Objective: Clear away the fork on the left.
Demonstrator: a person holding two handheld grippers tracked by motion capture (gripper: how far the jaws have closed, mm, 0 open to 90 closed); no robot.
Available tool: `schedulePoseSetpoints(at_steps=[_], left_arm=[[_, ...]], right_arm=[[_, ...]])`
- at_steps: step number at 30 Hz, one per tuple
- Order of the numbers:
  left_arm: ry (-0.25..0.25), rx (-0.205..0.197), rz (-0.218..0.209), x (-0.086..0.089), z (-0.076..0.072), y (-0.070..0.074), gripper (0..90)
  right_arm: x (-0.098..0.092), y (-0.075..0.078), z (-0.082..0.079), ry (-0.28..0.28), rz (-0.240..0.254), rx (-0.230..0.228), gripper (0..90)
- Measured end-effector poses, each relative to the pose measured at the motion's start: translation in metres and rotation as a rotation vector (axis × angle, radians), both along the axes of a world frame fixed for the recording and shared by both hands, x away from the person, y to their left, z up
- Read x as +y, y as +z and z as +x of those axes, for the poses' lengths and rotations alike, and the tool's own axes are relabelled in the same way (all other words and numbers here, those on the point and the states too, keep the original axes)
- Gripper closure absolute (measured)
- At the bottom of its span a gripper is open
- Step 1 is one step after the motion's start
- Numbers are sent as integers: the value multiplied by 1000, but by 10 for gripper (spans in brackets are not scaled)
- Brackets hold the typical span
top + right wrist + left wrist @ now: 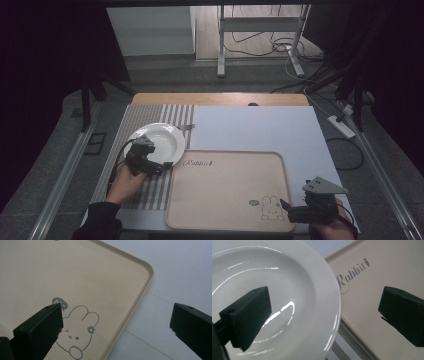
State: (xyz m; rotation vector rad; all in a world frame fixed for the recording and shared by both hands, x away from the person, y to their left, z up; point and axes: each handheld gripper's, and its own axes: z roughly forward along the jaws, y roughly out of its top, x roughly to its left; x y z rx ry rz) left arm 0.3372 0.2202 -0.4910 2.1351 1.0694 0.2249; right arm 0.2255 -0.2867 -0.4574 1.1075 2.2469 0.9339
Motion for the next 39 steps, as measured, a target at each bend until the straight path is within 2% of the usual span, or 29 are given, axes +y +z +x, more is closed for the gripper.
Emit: schedulePoseSetpoints(at_steps=[4,8,21,24,27,30,39], left_arm=[[-9,16,19,-4,11,0,0],[-9,13,36,-8,21,0,0],[-26,20,49,-19,50,-2,0],[-28,14,69,-25,58,-4,0],[-31,14,69,-27,63,-4,0],[-35,21,54,-31,73,-5,0],[-69,29,60,-43,96,-8,0]], right_arm=[[0,0,0,1,-1,2,0],[0,0,0,3,-1,3,0],[0,0,1,7,-2,7,0],[0,0,1,8,-3,9,0],[0,0,1,8,-3,10,0],[0,0,1,10,-3,11,0],[0,0,1,11,-3,11,0]])
